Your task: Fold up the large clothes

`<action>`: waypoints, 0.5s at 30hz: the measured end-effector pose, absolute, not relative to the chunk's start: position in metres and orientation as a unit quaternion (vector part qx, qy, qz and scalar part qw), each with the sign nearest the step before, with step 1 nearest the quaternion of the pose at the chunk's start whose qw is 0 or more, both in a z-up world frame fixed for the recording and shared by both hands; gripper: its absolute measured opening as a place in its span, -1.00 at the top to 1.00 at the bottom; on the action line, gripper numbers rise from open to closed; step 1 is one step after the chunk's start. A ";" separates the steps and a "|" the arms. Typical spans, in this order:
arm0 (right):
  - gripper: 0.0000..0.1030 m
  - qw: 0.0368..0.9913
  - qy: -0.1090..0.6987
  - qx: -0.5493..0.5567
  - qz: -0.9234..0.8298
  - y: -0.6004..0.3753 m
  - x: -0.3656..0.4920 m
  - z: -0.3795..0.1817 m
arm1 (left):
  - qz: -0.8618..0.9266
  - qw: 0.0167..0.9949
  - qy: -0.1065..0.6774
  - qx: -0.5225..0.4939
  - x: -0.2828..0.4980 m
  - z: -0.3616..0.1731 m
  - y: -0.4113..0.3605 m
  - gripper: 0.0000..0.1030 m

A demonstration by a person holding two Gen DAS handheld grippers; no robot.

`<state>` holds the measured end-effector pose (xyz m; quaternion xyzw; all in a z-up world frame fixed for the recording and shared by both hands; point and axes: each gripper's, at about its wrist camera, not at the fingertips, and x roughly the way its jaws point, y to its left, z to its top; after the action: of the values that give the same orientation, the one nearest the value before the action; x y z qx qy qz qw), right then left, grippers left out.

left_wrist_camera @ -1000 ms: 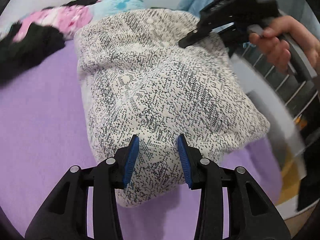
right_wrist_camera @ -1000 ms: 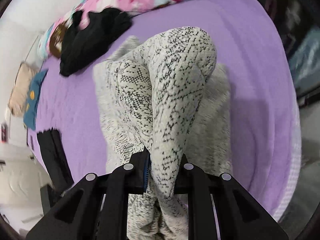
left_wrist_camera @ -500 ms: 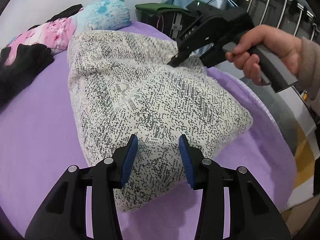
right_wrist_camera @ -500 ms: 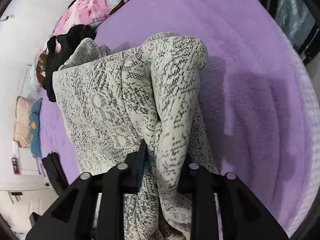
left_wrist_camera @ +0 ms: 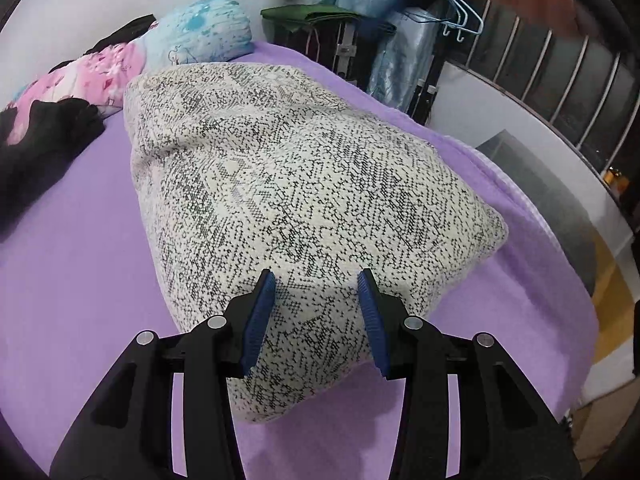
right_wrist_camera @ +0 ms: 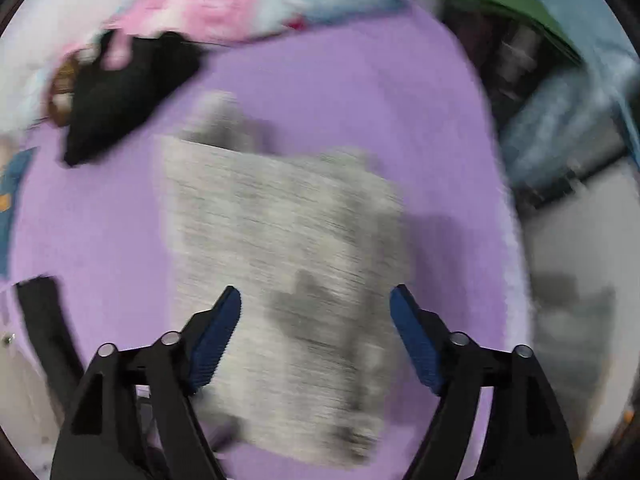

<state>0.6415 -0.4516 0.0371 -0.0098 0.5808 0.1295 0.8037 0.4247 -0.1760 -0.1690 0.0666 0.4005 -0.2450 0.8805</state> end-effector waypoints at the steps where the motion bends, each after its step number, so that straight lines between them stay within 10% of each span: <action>1: -0.49 0.801 0.581 -0.017 0.143 -0.430 0.645 0.037 | -0.246 0.880 0.400 0.068 0.422 -0.169 -0.177 0.22; 15: -0.55 0.749 0.657 -0.057 0.061 -0.370 0.751 -0.039 | -0.247 0.881 0.394 0.091 0.411 -0.168 -0.183 0.22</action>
<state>0.7505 -0.3696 -0.0394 -0.0571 0.6568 0.0614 0.7494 0.4113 -0.1828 -0.1683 0.0906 0.3938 -0.2466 0.8809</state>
